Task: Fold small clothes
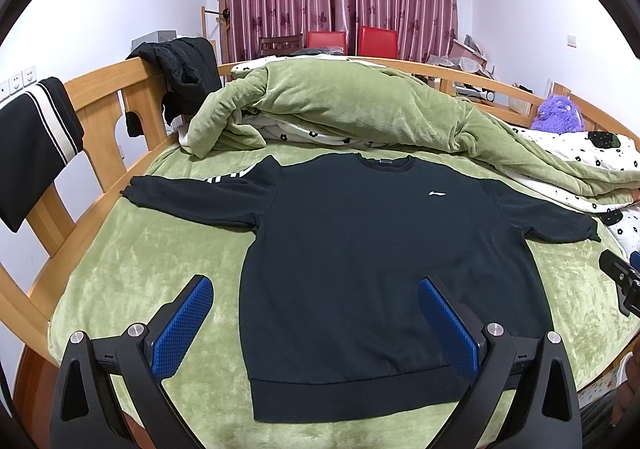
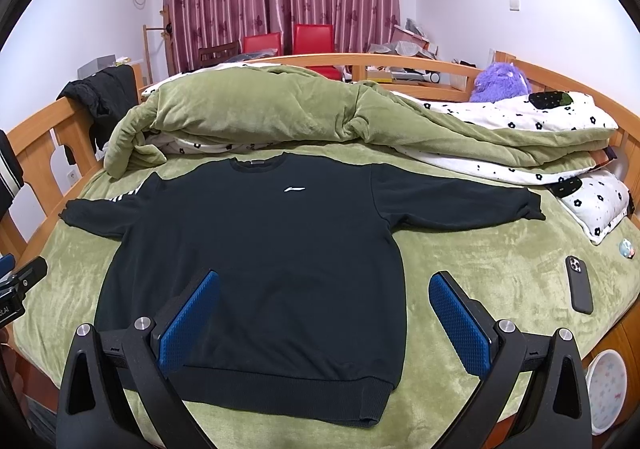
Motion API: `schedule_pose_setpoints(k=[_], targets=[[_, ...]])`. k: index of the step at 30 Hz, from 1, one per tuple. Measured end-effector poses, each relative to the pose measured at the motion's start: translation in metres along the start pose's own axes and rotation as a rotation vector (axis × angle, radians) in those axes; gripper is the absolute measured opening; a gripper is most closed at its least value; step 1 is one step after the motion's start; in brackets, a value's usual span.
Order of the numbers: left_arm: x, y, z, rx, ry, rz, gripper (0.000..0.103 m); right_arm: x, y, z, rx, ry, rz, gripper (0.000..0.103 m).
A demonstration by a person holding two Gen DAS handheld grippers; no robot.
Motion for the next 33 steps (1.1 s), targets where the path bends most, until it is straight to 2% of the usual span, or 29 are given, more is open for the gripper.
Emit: schedule_pose_setpoints(k=[33], targets=[[-0.005, 0.006, -0.012, 0.013, 0.005, 0.000, 0.103, -0.004, -0.017, -0.015, -0.015, -0.004, 0.005, 0.102]])
Point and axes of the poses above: each gripper's, at about its wrist camera, not at the fingertips, and z roughly against the way its jaws point, y to its left, x to its top, the point moved 6 cm from there along -z, roughly the way its jaws point, and after that the axes turned 13 degrees about y, right-handed, at the moved point
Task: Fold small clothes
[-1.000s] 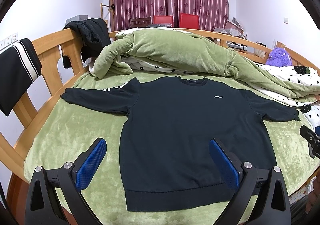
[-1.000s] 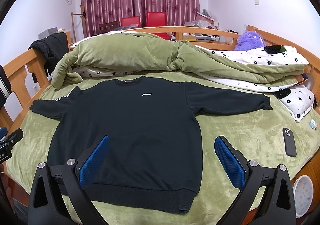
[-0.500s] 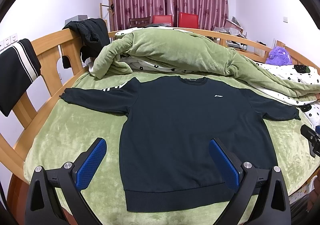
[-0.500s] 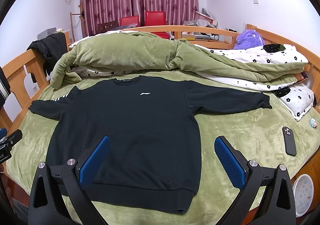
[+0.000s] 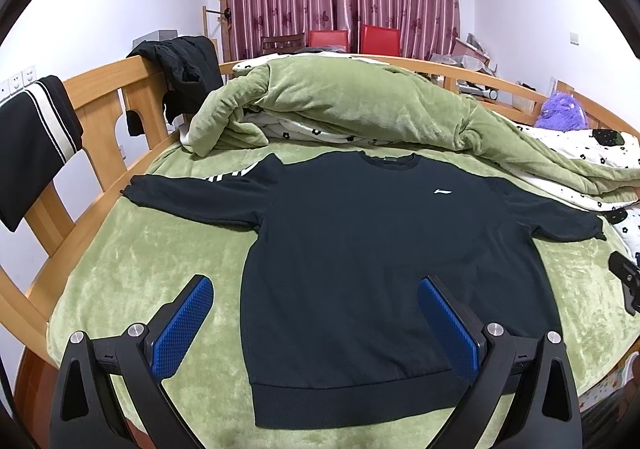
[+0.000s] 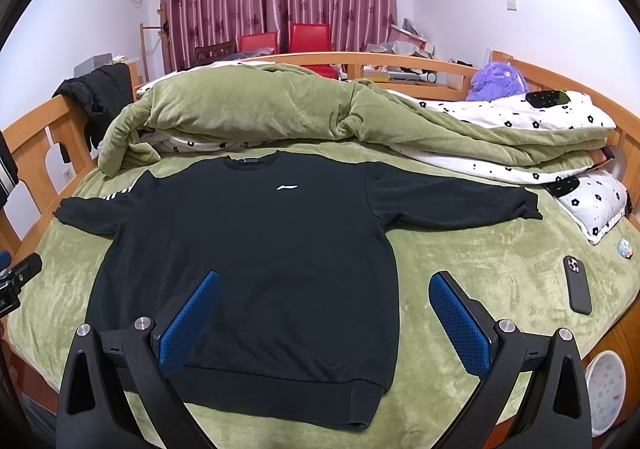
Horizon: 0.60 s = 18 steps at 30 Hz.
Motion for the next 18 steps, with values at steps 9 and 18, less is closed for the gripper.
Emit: schedule_pose_setpoints(k=[9, 18], targets=[[-0.001, 0.011, -0.053, -0.015, 0.075, 0.014, 0.102, -0.003, -0.005, -0.029, -0.020, 0.040, 0.014, 0.102], [0.001, 0.027, -0.094, 0.009, 0.122, 0.043, 0.099, -0.010, -0.008, -0.079, -0.020, 0.117, 0.061, 0.102]])
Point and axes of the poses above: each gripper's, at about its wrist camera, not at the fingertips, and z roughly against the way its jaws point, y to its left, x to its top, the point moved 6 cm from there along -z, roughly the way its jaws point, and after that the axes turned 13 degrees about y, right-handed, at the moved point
